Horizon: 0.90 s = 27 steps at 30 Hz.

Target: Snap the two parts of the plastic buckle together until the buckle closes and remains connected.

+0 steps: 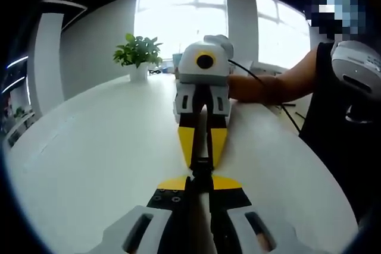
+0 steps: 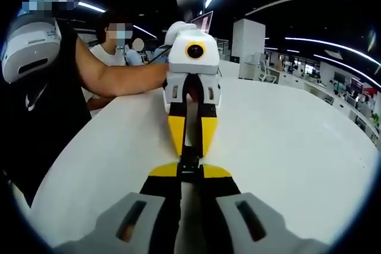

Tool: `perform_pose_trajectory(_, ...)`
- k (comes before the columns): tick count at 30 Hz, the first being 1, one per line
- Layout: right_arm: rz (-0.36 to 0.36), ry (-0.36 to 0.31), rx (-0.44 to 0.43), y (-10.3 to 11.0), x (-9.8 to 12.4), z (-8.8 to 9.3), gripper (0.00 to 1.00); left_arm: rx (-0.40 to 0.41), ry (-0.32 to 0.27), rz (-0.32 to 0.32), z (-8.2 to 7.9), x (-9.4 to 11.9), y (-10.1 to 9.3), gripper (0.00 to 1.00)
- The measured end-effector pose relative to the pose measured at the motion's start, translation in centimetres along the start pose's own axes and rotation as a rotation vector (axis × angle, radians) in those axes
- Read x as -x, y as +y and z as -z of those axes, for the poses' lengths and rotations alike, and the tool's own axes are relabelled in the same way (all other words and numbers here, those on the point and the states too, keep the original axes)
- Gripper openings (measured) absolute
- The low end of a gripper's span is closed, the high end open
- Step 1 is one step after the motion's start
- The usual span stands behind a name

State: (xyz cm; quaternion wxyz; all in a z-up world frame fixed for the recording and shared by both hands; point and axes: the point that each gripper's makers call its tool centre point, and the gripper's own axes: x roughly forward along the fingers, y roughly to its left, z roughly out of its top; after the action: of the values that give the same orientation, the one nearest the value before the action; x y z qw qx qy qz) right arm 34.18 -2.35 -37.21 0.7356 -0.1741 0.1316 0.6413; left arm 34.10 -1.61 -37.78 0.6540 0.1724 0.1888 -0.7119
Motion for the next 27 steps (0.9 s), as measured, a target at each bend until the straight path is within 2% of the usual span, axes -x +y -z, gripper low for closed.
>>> perform_pose_trajectory(11,0.015,0.013,-0.004,0.18,-0.23,-0.2,0.08,-0.012,0.029,-0.033,-0.37,-0.34,0.19,0.09)
perform_pose_trajectory(12,0.015,-0.001,0.011,0.15,-0.11,-0.38,0.08,-0.023,0.031,-0.036,-0.42,-0.27,0.23,0.09)
perform_pose_trajectory(17,0.013,-0.001,0.004,0.63,0.14,-0.52,0.08,-0.015,0.019,-0.028,-0.45,0.18,0.14,0.09)
perform_pose_trajectory(27,0.012,-0.001,0.005,0.3,0.13,-0.39,0.08,-0.016,0.015,-0.024,-0.27,0.26,-0.01,0.09)
